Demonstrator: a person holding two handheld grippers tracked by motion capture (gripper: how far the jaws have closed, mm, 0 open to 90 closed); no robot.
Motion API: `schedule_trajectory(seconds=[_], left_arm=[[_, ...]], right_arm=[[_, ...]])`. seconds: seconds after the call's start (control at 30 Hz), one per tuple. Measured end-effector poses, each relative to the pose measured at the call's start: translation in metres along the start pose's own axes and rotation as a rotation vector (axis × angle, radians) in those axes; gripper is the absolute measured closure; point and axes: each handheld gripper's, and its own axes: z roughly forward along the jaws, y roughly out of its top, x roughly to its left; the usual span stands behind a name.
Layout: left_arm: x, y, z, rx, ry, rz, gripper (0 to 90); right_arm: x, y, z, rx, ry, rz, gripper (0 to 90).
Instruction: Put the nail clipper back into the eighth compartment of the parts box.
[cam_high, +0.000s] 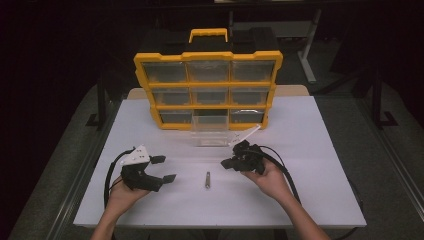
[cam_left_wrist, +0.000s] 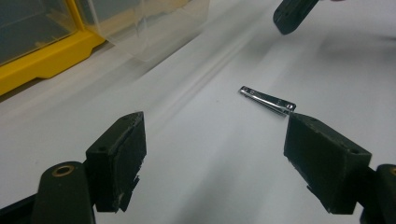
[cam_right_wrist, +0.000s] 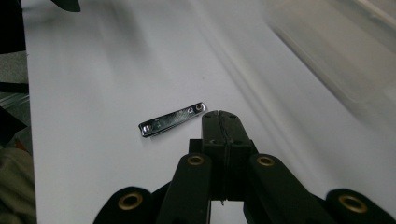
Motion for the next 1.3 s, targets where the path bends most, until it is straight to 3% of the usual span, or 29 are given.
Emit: schedule_trajectory(seconds=[0.23,0.5,1.13,1.3], left_arm=[[0.000,0.000,-0.001,-0.001,-0.004,-0.003,21.0],[0.001,0.000,-0.001,-0.009,-0.004,-0.006,21.0],[0.001,0.000,-0.001,-0.012,-0.015,-0.002,21.2],[0.001,0.000,-0.001,-0.014,-0.017,-0.004,21.2]], right_arm=[[0.001,0.002,0.027,0.039,0.006,0.023,88.5],[0.001,0.003,0.050,0.065,0.001,0.014,88.5],[0.006,0.016,0.072,0.077,0.018,-0.021,88.5],[0.006,0.020,0.077,0.073,0.027,-0.051,88.6]])
